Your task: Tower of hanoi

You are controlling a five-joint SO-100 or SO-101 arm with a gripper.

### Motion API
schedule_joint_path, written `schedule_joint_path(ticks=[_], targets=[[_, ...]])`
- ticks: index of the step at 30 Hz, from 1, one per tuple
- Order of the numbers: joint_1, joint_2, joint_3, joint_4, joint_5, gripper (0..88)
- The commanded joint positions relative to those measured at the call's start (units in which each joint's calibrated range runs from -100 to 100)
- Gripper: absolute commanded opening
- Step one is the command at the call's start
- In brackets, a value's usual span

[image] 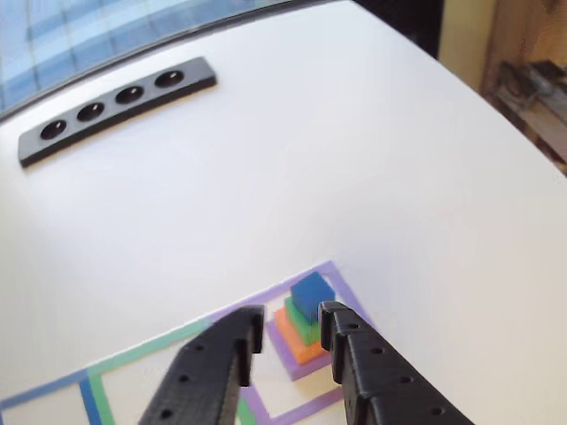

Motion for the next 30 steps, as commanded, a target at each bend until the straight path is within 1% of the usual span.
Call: schedule_joint_path(ticks=[1, 2, 3, 6, 8, 9, 16, 20, 26, 30], targets=[[6.1, 0.4, -3.0, 0.9, 1.2, 11.3], [6.8, 0.7, -2.8, 1.8, 8.6, 9.7], [8.1, 1.0, -2.4, 2.5, 13.0, 9.6], [10.7, 1.2, -0.9, 2.0, 13.0, 8.8], [12.1, 1.3, -0.9, 3.6, 13.0, 4.2], [12.5, 1.3, -0.4, 3.8, 13.0, 5.0], [15.5, 1.0, 4.3, 2.4, 13.0, 26.7], [17.4, 1.1, 9.9, -4.1, 13.0, 34.2], [17.8, 0.3, 22.1, -16.9, 13.0, 36.9], [17.3, 0.2, 28.7, -24.9, 13.0, 40.2]])
